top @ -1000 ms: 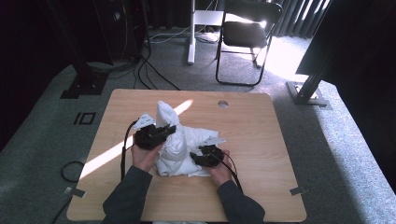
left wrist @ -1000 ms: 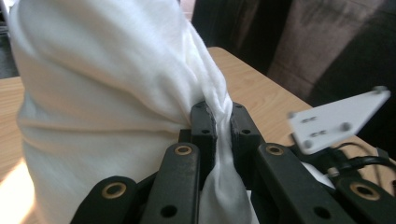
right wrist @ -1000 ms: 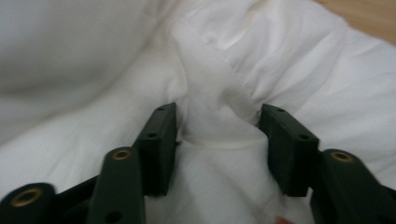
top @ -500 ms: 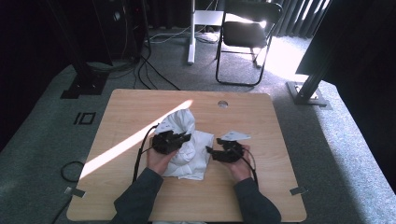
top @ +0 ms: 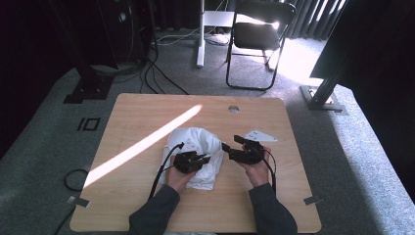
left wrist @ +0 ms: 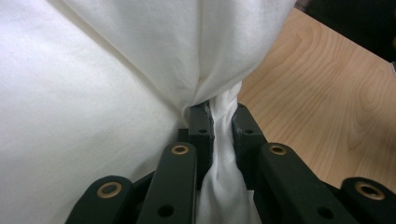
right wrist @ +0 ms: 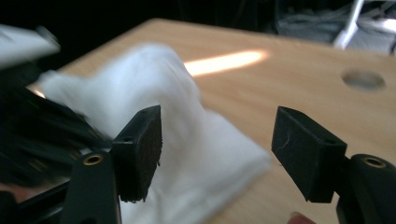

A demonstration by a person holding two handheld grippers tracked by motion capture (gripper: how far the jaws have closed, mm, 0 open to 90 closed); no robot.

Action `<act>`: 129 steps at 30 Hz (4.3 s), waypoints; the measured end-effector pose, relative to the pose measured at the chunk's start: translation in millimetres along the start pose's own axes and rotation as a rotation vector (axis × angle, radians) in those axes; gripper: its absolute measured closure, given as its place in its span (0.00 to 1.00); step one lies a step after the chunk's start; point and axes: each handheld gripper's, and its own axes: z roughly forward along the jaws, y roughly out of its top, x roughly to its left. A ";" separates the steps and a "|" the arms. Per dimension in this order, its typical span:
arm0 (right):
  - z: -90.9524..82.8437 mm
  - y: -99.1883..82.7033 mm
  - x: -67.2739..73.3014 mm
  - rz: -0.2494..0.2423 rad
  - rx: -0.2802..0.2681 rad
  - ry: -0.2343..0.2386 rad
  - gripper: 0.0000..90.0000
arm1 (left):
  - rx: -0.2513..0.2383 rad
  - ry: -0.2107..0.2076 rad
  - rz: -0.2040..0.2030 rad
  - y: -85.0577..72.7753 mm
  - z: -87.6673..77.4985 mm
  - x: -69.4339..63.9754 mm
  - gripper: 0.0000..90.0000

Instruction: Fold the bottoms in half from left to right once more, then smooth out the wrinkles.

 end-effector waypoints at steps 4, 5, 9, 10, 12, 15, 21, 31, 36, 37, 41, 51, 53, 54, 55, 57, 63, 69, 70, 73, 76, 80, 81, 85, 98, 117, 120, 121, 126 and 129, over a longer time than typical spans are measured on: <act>9.2 18.9 15.0 -0.021 -0.029 0.046 0.33 | -0.001 -0.002 0.002 -1.1 -1.0 -1.0 0.91; 14.2 21.7 17.1 -0.028 -0.024 0.049 0.33 | -0.005 -0.001 0.002 -1.5 -1.3 -1.2 0.91; 43.3 20.2 15.2 -0.018 0.067 0.036 0.47 | -0.011 -0.002 0.009 -1.3 -5.1 -2.5 0.89; 49.9 17.3 12.8 -0.007 0.095 0.031 0.54 | -0.013 -0.003 0.010 -1.4 -6.4 -2.6 0.88; 60.0 10.9 7.3 0.003 0.142 0.015 0.72 | -0.017 -0.012 0.001 -1.3 -9.5 -3.3 0.84; 67.8 2.1 0.2 0.003 0.185 -0.008 0.83 | -0.029 -0.031 0.010 -0.3 -16.1 -8.1 0.76; 72.1 -9.5 -8.8 0.027 0.208 -0.017 0.86 | -0.108 -0.025 0.047 10.2 -46.3 -15.6 0.66; 72.9 -14.5 -14.4 0.030 0.213 -0.030 0.86 | -0.223 0.223 -0.068 27.3 -121.5 64.1 0.72; 75.7 -16.3 -15.7 0.032 0.220 -0.031 0.85 | -0.051 0.209 -0.045 10.6 -99.5 89.3 0.68; 75.6 -16.4 -15.9 0.032 0.222 -0.031 0.85 | -0.032 0.222 -0.044 5.2 -96.3 91.7 0.68; 73.0 -16.4 -17.6 0.026 0.223 -0.028 0.85 | -0.036 0.242 -0.096 -16.7 -97.9 99.7 0.66; 74.2 -17.1 -17.5 0.026 0.225 -0.034 0.85 | 0.023 0.276 -0.033 -23.8 -82.4 106.6 0.62; 74.3 -17.1 -18.0 0.029 0.225 -0.034 0.84 | 0.029 0.270 -0.013 -22.8 -73.8 106.8 0.63; 74.4 -17.4 -18.5 0.031 0.225 -0.033 0.84 | 0.023 0.264 -0.008 -22.6 -70.7 107.1 0.65; 74.5 -17.7 -19.1 0.030 0.226 -0.035 0.84 | 0.016 0.261 -0.003 -22.3 -68.8 107.5 0.67; 74.5 -18.1 -19.5 0.032 0.228 -0.039 0.84 | 0.016 0.261 -0.003 -22.3 -68.8 107.5 0.69; 73.1 -20.2 -22.0 0.045 0.222 -0.043 0.84 | 0.024 0.285 0.046 -19.0 -61.3 104.4 1.00; 72.4 -20.5 -23.2 0.045 0.218 -0.042 0.85 | -0.003 0.311 0.038 -25.6 -74.6 100.4 1.00; 72.5 -20.8 -23.2 0.044 0.218 -0.043 0.85 | -0.010 0.310 0.037 -26.5 -77.4 99.6 1.00; 73.2 -21.7 -23.1 0.046 0.220 -0.046 0.85 | -0.006 0.325 0.047 -27.8 -79.9 97.3 1.00; 72.6 -22.0 -23.5 0.047 0.219 -0.053 0.86 | -0.021 0.331 0.046 -31.9 -88.4 91.0 1.00; 70.6 -22.3 -25.2 0.040 0.221 -0.107 0.91 | -0.056 0.337 0.055 -39.2 -108.9 79.5 1.00; 69.4 -22.5 -26.0 0.047 0.215 -0.123 0.91 | -0.063 0.334 0.054 -40.9 -112.9 77.4 1.00; 65.5 -22.4 -28.5 0.057 0.195 -0.159 0.92 | -0.089 0.337 0.047 -48.8 -128.3 69.6 1.00; 57.1 -21.4 -36.0 0.095 0.173 -0.196 0.89 | -0.112 0.274 0.039 -85.1 -158.3 44.9 0.98; 32.7 -8.3 2.7 -0.012 0.138 -0.100 0.48 | -0.089 0.333 -0.001 -49.5 -129.4 90.6 0.61; 35.7 -8.1 0.3 0.012 0.138 -0.096 0.45 | -0.069 0.314 -0.002 -56.3 -127.2 92.1 0.57; 36.3 -7.7 -0.7 0.021 0.137 -0.093 0.44 | -0.064 0.317 -0.009 -58.2 -127.0 92.6 0.56; 38.4 -4.4 -9.8 0.067 0.116 -0.102 0.37 | -0.044 0.340 -0.004 -68.2 -126.2 93.1 0.50; 46.8 -2.5 -17.4 0.100 0.130 -0.102 0.33 | -0.011 0.359 0.011 -72.5 -118.3 92.1 0.48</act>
